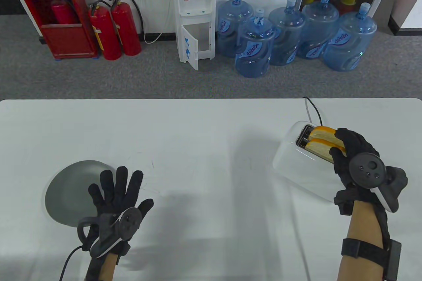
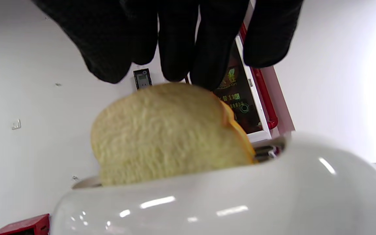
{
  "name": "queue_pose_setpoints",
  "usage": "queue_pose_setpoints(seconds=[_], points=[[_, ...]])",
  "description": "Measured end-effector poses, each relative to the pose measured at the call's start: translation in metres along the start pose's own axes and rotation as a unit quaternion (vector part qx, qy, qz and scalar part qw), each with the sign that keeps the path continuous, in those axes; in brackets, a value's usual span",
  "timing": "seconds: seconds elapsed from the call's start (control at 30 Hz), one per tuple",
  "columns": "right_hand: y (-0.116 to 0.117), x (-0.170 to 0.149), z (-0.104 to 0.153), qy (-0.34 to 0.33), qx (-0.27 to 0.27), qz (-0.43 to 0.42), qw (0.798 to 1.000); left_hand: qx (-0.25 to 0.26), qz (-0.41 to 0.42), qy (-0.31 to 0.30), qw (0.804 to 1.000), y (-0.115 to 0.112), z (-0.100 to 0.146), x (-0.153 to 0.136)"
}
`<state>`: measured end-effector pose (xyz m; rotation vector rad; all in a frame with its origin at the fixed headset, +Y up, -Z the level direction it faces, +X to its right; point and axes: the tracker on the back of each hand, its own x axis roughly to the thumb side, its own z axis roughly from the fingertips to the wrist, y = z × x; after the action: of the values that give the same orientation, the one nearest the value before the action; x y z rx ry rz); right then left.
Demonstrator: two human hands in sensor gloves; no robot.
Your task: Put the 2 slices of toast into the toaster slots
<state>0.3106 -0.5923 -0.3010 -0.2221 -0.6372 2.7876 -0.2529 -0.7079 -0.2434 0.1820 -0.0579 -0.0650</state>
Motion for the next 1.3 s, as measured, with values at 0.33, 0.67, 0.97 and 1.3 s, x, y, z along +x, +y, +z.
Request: queue_pose_setpoints(seconds=[0.33, 0.67, 0.97, 1.3], points=[[-0.033, 0.021, 0.006, -0.017, -0.031, -0.024, 0.999, 0.004, 0.002, -0.005, 1.000, 0.000, 0.001, 0.002], [-0.058, 0.047, 0.018, -0.062, -0.054, -0.048, 0.995, 0.004, 0.002, -0.017, 1.000, -0.001, 0.003, 0.008], [-0.064, 0.075, 0.035, -0.127, -0.078, -0.036, 0.988, 0.002, 0.000, -0.023, 1.000, -0.003, 0.003, 0.013], [-0.058, 0.116, 0.059, -0.197, -0.099, -0.015, 0.975, 0.001, -0.001, -0.025, 1.000, -0.003, 0.004, 0.014]])
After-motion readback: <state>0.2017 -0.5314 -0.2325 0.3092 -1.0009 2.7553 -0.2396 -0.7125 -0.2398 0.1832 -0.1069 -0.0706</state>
